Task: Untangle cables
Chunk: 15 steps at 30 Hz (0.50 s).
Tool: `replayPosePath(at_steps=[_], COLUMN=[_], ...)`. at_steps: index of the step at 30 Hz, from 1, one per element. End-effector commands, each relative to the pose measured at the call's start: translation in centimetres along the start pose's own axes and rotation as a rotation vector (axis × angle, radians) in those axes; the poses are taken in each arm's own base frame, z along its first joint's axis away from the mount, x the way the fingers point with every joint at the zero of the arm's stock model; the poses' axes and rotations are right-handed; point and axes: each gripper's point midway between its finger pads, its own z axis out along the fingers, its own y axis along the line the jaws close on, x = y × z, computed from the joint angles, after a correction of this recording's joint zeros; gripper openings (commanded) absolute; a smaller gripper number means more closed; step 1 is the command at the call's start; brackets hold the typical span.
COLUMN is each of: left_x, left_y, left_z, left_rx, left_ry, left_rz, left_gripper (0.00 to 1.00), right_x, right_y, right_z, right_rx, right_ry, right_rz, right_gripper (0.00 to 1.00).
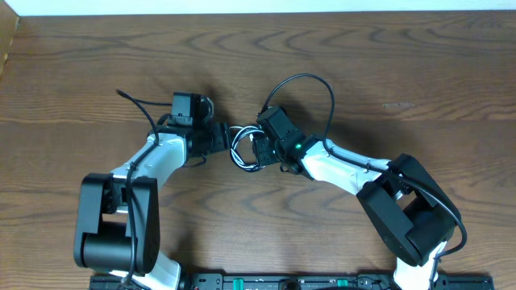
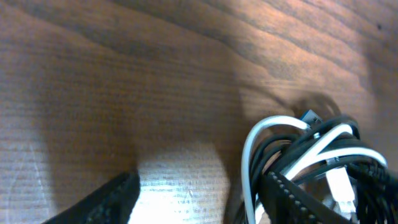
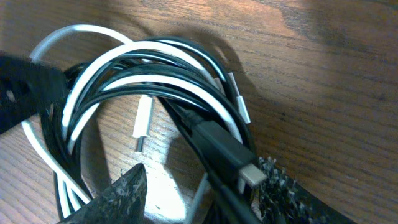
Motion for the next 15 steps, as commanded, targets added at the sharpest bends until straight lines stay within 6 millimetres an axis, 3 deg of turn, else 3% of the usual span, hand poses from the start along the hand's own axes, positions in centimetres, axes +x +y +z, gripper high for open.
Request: replayPosePath(at_steps=[1,15], left_x=[1.5,1.4], left_y=[0.8,2.5], left_z=[1.1,0.9], left_rx=[-0.021,-0.115], left_ry=[0.055,0.041], left_rz=[-0.015,-0.015], left_gripper=[0.59,0.58], right_x=[0.8,0.9], right_y=[-0.1,-0.1], right_z=[0.4,0.4], right_rx=[0.008,0.010], right_ry=[0.021,0.024], right_rz=[-0.003,-0.002], right_gripper=[0.52,0.52])
